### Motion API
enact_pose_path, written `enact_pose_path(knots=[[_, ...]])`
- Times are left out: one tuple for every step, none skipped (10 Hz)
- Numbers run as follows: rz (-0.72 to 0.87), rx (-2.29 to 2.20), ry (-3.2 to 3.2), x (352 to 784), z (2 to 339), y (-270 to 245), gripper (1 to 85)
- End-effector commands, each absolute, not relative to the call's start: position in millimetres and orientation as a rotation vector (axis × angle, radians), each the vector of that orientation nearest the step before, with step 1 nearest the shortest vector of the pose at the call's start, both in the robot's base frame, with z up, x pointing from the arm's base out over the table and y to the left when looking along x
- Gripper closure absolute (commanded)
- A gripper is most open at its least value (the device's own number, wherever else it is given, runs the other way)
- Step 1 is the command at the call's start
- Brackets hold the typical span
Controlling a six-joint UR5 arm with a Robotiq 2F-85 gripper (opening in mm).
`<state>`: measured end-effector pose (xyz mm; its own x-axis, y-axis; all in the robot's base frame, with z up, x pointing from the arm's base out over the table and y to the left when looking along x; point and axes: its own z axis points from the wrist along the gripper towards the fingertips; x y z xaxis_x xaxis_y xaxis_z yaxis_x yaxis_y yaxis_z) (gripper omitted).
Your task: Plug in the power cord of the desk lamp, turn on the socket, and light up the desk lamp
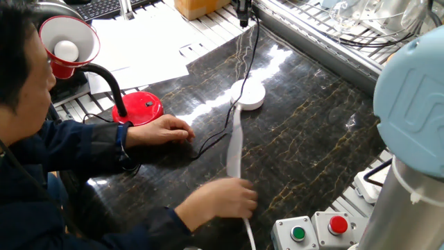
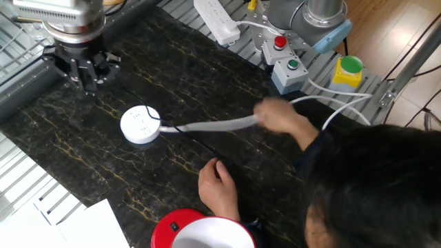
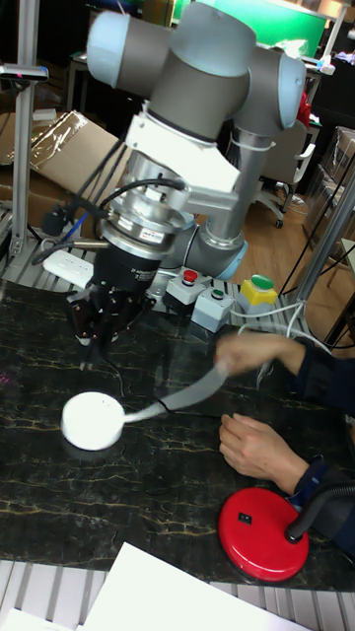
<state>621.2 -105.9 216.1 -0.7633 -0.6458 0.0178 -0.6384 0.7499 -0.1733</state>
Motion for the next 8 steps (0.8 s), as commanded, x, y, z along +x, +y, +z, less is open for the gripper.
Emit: enact_pose_path(knots=[[-0.172,-1.054,2.895,612,204,-81,84.7],[-0.156,-1.006,2.902,610,197,-68,84.7],[-0.147,-0.913,2.918,609,190,-51,84.7],[-0.15,-0.821,2.943,609,185,-38,84.7],[-0.136,-0.713,2.971,612,185,-27,84.7],[0.012,-0.483,3.023,613,187,6,84.7],[0.076,-0.3,3.055,619,194,26,84.7],[0.037,-0.228,3.057,626,197,27,84.7]])
